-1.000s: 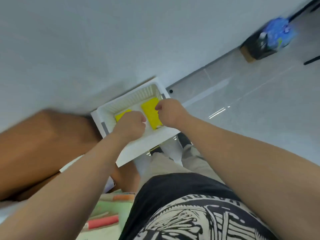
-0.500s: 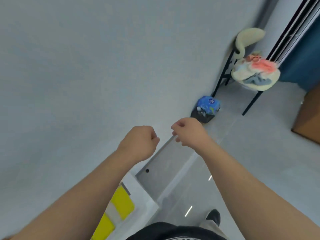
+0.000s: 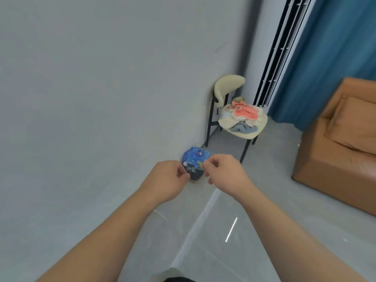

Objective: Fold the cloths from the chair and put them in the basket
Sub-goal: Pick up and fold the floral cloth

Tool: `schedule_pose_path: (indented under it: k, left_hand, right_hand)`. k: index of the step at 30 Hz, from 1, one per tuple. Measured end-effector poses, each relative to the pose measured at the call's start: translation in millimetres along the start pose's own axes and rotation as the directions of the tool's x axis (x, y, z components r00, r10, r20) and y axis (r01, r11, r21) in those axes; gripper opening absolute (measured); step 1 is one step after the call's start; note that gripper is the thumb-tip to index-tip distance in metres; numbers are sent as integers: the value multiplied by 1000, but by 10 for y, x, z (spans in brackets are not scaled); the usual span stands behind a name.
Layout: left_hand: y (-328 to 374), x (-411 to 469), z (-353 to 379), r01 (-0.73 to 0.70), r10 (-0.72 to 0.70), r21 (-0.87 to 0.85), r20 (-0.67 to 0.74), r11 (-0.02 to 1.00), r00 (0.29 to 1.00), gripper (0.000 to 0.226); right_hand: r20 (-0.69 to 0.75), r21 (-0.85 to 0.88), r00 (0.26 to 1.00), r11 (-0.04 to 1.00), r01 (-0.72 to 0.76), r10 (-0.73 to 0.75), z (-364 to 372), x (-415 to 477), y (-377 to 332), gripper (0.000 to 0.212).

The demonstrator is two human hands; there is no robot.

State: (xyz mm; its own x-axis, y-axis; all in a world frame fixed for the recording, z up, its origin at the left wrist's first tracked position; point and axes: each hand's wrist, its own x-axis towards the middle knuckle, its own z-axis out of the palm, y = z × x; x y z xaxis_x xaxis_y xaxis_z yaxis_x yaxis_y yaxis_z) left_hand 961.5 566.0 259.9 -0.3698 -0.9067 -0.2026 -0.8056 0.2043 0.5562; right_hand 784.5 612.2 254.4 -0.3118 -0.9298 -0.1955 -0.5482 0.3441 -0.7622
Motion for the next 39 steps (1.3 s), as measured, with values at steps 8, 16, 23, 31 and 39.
schedule_pose_path:
  k: [8,16,23,31,39]
  left_hand:
    - [955,1592,717,-45,47,-13,111,999,993,18]
    - [2096,3722,1424,-101,104,-24,231,995,967,13]
    - [3320,5219,1831,-180,171,-4,318,984,933,16]
    - [4151,6764,2474,-78,63,46,260,996,963,23]
    - [4764,7876,2577,128,-131,31,200,991,971,19]
  right_hand:
    - [-71,-20,994,996,-89,87,-1105,1324,869,27]
    - [-103,-77,977,978,-194,186,-2417,2960,1601,30]
    - [-160,17,949,962,-272,271,-3494,4231,2251,24]
    - [-34,31,978,978,-206,207,-4409,6016,3100,25]
    - [194,-69,974,992,-110,122,-5034,7651,3299,25]
